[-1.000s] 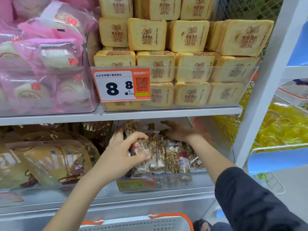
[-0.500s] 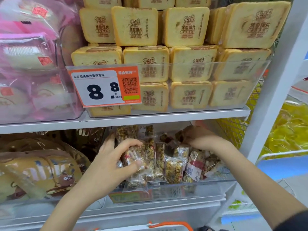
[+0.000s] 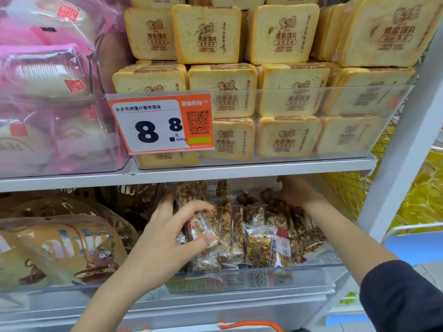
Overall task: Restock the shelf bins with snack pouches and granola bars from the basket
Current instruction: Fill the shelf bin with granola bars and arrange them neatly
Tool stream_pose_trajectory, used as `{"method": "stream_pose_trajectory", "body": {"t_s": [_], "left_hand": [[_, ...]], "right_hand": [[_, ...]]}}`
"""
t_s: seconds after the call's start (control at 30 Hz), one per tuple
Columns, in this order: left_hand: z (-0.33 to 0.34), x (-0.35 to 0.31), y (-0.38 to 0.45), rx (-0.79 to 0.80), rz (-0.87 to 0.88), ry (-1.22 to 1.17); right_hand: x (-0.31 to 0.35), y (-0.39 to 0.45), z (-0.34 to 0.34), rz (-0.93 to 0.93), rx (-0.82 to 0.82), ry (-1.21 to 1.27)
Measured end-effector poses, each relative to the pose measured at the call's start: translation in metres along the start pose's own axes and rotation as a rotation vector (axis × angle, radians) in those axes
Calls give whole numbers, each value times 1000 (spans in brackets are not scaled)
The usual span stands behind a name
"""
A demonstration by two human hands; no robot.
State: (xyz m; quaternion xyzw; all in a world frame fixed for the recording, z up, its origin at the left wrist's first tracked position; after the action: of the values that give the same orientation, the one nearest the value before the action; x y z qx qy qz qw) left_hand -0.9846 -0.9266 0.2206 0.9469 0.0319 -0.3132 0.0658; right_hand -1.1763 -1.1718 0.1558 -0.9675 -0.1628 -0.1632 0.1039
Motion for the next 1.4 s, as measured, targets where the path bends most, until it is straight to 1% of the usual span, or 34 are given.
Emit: {"method": "stream_pose_trajectory", "body": {"t_s": [0.07, 0.1, 0.13, 0.2, 0.27, 0.33, 0.4, 0.5, 0.53, 0.6, 0.7, 0.77, 0.83, 0.9, 0.93, 1.0, 1.1, 1.17, 1.27, 1.33, 1.4], "left_hand": [[0, 0, 1, -13, 3, -5], [0, 1, 1, -18, 0, -12], [0, 2, 1, -20, -4, -13], [0, 3, 1, -22, -1, -4], [0, 4, 1, -24, -2, -1], [0, 4, 1, -27, 0, -2], [-1, 3, 1, -33, 7, 2], [0, 4, 1, -28, -8, -4], [0, 5, 1, -24, -13, -6], [1, 5, 1, -19, -15, -7], [0, 3, 1, -28, -2, -14], [-1, 2, 0, -31, -2, -23], [-1, 1, -1, -29, -4, -36], [-3, -1, -1, -33, 2, -43], [-3, -1, -2, -32, 4, -47], [-3, -2, -2, -31, 7, -53], [-3, -1, -3, -31, 5, -60], [-3, 0, -3, -32, 0, -59], [-3, -2, -4, -28, -3, -59], [-3, -2, -3, -25, -10, -45], [-3, -2, -4, -30, -2, -38]], "right_hand": [[-2, -5, 19, 21, 237, -111], [-1, -7, 26, 37, 313, -156], [2, -7, 30, 29, 337, -144], [2, -6, 30, 28, 325, -23], [-5, -8, 26, 69, 308, 102], [-7, -16, 15, 75, 222, 156], [3, -33, 3, 14, 108, 174], [11, -69, -17, -73, -103, 188], [16, -85, -24, -141, -186, 146], [29, -124, -42, -321, -402, -22], [40, -176, -42, -552, -727, -286], [43, -200, -33, -660, -903, -321], [37, -212, -34, -673, -1038, -221], [29, -216, -46, -594, -1102, -47], [29, -218, -52, -560, -1127, -3], [39, -225, -58, -548, -1168, -47], [57, -240, -53, -686, -1188, -225], [58, -248, -54, -750, -1170, -182], [60, -263, -61, -810, -1195, -93], [73, -273, -62, -914, -1197, -74], [89, -281, -60, -1010, -1205, 11]]}}
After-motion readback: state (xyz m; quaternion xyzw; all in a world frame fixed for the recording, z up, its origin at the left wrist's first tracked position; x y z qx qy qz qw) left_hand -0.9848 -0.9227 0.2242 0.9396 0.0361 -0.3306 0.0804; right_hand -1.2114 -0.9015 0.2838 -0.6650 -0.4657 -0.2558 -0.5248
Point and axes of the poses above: each hand's wrist, its own y-axis towards the middle knuckle, its own z-axis out of the palm, x = y × z, the point moved 7 cm from there along y, towards the middle knuckle
